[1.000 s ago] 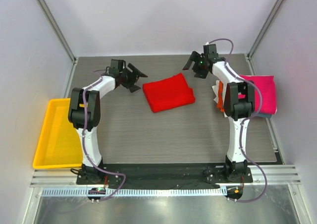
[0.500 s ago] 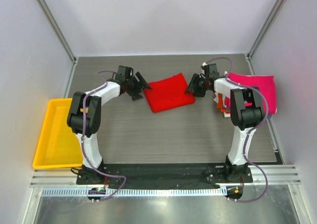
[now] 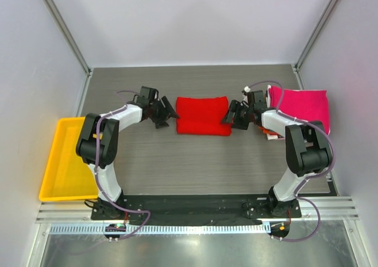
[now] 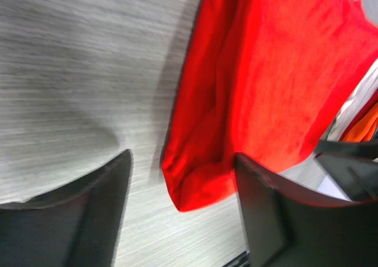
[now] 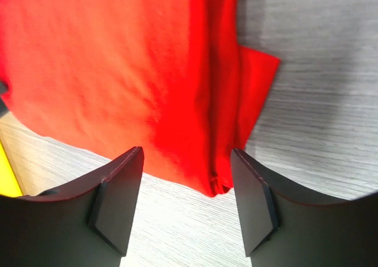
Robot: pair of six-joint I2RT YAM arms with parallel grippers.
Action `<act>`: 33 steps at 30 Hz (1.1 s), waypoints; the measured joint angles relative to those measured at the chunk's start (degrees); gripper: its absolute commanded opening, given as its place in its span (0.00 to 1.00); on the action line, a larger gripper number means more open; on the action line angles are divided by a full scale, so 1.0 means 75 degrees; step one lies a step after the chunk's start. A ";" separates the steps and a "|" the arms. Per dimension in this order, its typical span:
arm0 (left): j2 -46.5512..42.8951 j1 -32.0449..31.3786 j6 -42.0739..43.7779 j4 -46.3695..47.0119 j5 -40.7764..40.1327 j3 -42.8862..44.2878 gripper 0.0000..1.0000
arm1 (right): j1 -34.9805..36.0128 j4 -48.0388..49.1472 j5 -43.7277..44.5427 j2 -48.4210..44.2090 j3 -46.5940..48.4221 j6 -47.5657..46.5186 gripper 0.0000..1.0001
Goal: Fold and stack the t-shirts
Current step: Fold the tshirt, then neatly place the folded tshirt to the corner
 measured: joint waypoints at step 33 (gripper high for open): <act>0.1195 -0.0799 0.0154 -0.0691 0.0259 0.1157 0.00 | 0.0970 -0.1539 0.1023 0.1309 0.1702 -0.0035 0.01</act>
